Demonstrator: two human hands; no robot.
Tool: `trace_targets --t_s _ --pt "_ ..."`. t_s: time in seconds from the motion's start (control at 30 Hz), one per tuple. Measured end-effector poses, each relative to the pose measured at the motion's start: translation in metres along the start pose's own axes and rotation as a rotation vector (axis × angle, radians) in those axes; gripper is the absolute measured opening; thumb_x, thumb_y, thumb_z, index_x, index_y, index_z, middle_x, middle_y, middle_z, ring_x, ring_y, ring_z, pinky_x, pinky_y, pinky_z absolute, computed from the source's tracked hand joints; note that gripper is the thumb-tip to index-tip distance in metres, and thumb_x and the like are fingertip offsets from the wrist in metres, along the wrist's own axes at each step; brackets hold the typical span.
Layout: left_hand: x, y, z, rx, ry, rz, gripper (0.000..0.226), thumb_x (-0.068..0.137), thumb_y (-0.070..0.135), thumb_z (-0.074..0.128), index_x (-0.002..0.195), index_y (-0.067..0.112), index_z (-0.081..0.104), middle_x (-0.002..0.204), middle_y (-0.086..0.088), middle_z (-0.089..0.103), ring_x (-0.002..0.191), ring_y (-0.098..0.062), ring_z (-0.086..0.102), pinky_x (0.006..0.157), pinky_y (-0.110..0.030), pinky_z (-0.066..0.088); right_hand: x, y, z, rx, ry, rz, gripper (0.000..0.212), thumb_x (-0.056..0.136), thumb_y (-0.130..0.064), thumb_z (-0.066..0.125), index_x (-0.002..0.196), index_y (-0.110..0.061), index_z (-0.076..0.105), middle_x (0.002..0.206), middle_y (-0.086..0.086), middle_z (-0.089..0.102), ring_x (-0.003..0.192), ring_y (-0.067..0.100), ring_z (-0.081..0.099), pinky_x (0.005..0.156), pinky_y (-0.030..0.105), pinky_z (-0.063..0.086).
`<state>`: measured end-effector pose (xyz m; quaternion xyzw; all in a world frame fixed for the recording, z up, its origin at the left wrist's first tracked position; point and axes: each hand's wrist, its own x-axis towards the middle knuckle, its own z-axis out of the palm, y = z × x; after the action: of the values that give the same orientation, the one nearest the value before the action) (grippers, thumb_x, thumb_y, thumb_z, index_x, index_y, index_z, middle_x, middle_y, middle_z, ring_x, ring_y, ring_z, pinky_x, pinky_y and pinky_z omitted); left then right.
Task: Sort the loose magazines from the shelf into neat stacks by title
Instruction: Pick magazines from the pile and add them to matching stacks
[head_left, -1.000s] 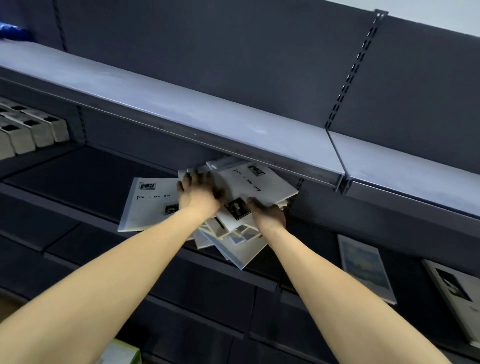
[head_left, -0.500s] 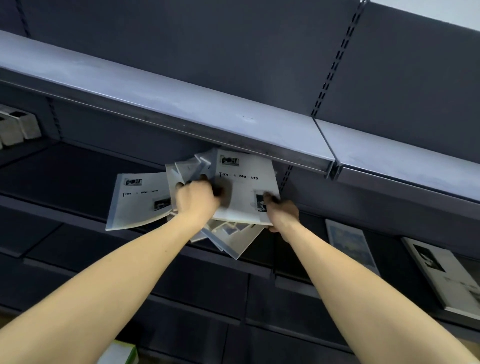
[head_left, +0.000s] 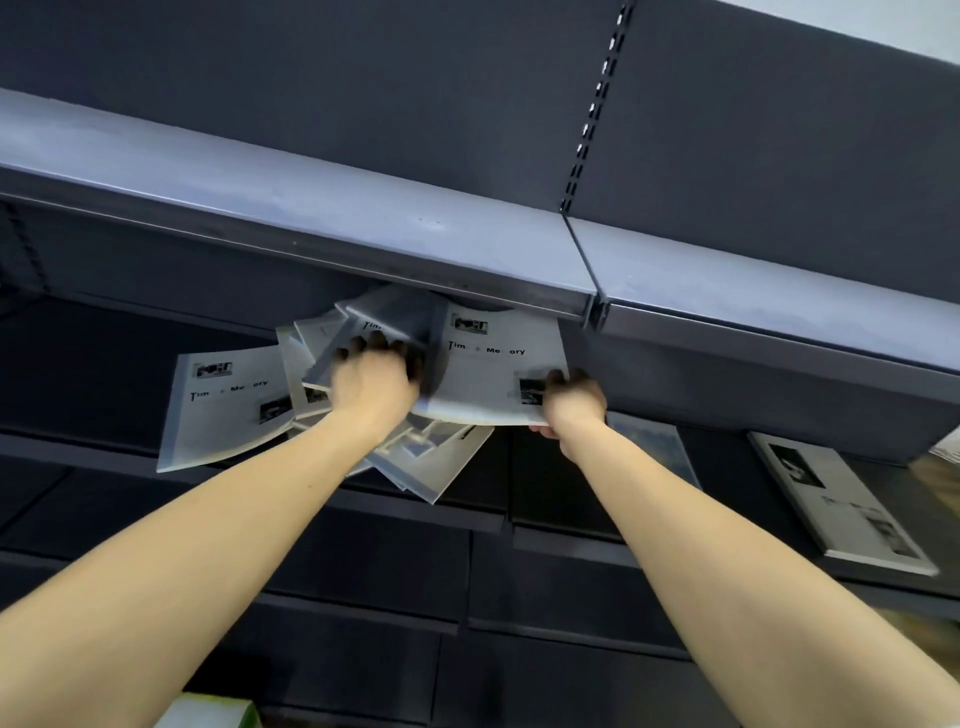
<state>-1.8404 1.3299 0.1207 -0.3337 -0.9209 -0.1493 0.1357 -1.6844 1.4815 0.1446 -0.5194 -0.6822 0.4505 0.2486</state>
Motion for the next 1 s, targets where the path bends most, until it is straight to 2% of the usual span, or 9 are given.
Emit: trace_targets --t_s 0.1,0.2,0.33,0.43,0.53,0.6,0.7,0.87,1.0 --pt "0.000 0.020 0.005 0.012 -0.009 0.056 0.036 0.101 0.037 0.037 0.114 0.017 0.063 0.113 -0.013 0.058 0.103 -0.031 0.054 0.081 -0.039 0.042 0.004 0.014 -0.023 0.037 0.000 0.003 0.032 0.105 -0.030 0.040 0.127 -0.011 0.051 0.110 0.014 0.062 0.076 0.030 0.069 0.037 0.025 0.046" --pt "-0.006 0.044 0.010 -0.002 -0.006 0.090 0.037 0.100 0.036 0.037 0.114 0.016 0.064 0.116 -0.014 0.058 0.107 -0.033 0.052 0.091 -0.041 0.040 0.008 0.029 -0.051 0.033 -0.001 0.004 0.030 0.105 -0.026 0.041 0.127 -0.008 0.051 0.116 0.017 0.061 0.072 0.027 0.068 0.046 0.030 0.053" --pt "-0.018 0.083 0.014 -0.006 -0.100 0.161 0.037 0.097 0.037 0.044 0.125 0.018 0.058 0.126 -0.012 0.052 0.113 -0.032 0.050 0.092 -0.040 0.041 0.008 0.053 -0.093 0.139 0.067 0.122 0.021 0.104 -0.026 0.045 0.114 -0.009 0.049 0.095 0.014 0.063 0.049 0.024 0.061 0.034 0.023 0.041" --pt "-0.029 0.114 0.015 0.012 -0.105 0.224 0.041 0.096 0.039 0.042 0.131 0.022 0.056 0.136 -0.011 0.050 0.123 -0.033 0.046 0.102 -0.044 0.036 0.006 0.075 -0.126 0.187 0.074 0.173 0.017 0.103 -0.020 0.046 0.118 -0.011 0.050 0.091 0.007 0.058 0.060 0.021 0.060 0.054 0.034 0.056" --pt "-0.044 0.151 0.015 0.001 -0.167 0.259 0.038 0.098 0.039 0.043 0.129 0.020 0.056 0.129 -0.013 0.054 0.110 -0.034 0.057 0.088 -0.041 0.047 0.009 0.101 -0.158 0.192 0.121 0.169 0.031 0.103 -0.022 0.046 0.132 -0.011 0.053 0.096 0.002 0.054 0.079 0.022 0.061 0.076 0.038 0.060" --pt "-0.053 0.172 0.017 0.004 -0.189 0.274 0.039 0.098 0.038 0.045 0.131 0.020 0.055 0.131 -0.014 0.052 0.111 -0.035 0.056 0.087 -0.042 0.047 0.009 0.117 -0.174 0.207 0.142 0.169 0.030 0.103 -0.025 0.045 0.129 -0.012 0.054 0.104 0.004 0.057 0.083 0.025 0.064 0.062 0.035 0.059" --pt "-0.066 0.204 0.026 0.018 -0.215 0.286 0.042 0.097 0.037 0.047 0.134 0.019 0.054 0.137 -0.015 0.046 0.118 -0.036 0.051 0.092 -0.043 0.044 0.011 0.143 -0.201 0.210 0.170 0.173 0.023 0.103 -0.024 0.045 0.118 -0.011 0.057 0.100 0.007 0.061 0.081 0.031 0.069 0.040 0.025 0.046" --pt "-0.090 0.250 0.041 0.075 -0.234 0.341 0.044 0.095 0.040 0.049 0.133 0.018 0.054 0.133 -0.014 0.047 0.115 -0.034 0.050 0.089 -0.043 0.044 0.008 0.178 -0.248 0.200 0.193 0.180 0.021 0.104 -0.027 0.046 0.108 -0.011 0.059 0.087 0.001 0.057 0.072 0.024 0.063 0.042 0.027 0.049" --pt "-0.109 0.286 0.050 0.078 -0.248 0.375 0.042 0.094 0.038 0.049 0.129 0.016 0.055 0.129 -0.014 0.049 0.114 -0.033 0.050 0.090 -0.043 0.043 0.007 0.209 -0.283 0.177 0.245 0.207 0.024 0.104 -0.027 0.044 0.106 -0.010 0.060 0.094 0.005 0.060 0.064 0.016 0.054 0.042 0.026 0.047"
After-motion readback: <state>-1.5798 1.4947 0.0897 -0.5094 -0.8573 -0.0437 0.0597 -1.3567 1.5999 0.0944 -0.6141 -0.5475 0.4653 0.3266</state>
